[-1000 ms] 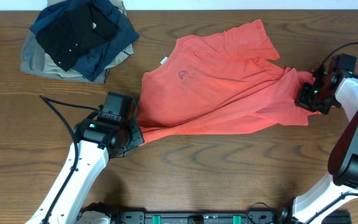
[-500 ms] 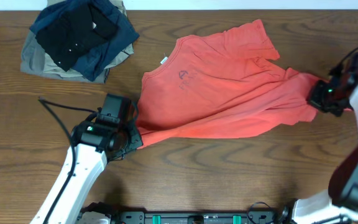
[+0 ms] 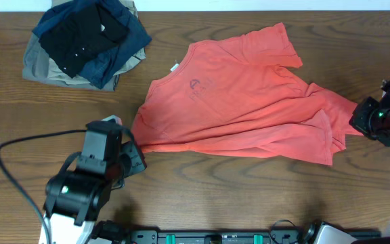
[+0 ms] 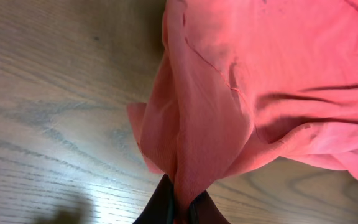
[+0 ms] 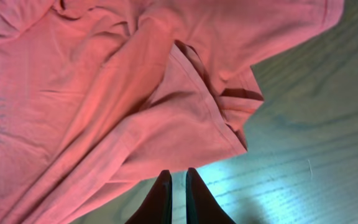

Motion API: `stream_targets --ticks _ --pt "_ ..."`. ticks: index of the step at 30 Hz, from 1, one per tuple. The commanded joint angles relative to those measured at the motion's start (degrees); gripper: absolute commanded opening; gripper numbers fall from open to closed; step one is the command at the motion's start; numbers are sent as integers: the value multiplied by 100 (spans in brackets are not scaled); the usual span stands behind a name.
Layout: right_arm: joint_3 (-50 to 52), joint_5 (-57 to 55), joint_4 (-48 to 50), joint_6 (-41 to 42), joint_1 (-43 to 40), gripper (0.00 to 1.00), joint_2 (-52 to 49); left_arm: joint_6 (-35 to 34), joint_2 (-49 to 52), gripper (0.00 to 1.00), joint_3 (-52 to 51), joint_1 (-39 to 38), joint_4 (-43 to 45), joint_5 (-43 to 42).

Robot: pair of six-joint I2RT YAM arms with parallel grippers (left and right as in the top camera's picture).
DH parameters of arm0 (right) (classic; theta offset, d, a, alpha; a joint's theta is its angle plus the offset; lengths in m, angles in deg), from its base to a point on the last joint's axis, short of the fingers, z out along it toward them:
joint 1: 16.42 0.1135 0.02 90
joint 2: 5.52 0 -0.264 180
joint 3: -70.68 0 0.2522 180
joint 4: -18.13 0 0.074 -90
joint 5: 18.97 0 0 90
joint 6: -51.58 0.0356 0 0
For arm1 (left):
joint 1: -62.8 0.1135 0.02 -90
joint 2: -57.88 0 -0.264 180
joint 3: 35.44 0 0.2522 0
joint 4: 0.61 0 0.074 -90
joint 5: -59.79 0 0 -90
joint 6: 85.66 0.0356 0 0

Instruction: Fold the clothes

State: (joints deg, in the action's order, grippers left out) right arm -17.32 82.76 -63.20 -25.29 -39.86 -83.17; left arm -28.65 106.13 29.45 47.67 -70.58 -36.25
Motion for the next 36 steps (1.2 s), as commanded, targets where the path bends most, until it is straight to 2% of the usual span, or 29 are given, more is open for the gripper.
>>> stream_targets --ticks 1,3,4,6,7,12,18,21,25,36 --pt "-52 -275 -118 -96 -26 10 35 35 -190 6 129 -11 -131 44" --pt "22 -422 -170 -92 -26 16 13 33 -190 6 127 -11 -234 44" --pt "92 -420 -155 -87 -26 24 4 33 -177 6 120 -11 -280 44" --pt "293 -422 -20 -68 -17 48 -13 33 -122 6 96 -11 -354 44" --pt "413 -422 63 -61 -17 52 -28 33 -90 6 83 -11 -374 44" --pt "1106 -415 645 -26 -17 58 -120 33 133 6 68 -11 -437 44" --pt "2118 -374 2026 -33 -17 62 -306 33 424 6 68 -11 -439 46" --pt "2444 -138 2570 -164 -17 59 -417 33 549 6 68 -11 -437 46" --pt "2638 190 3080 -313 -17 51 -702 33 695 6 68 -11 -424 48" --pt "2638 188 3217 -315 -15 23 -1270 35 828 6 68 -11 -372 50"
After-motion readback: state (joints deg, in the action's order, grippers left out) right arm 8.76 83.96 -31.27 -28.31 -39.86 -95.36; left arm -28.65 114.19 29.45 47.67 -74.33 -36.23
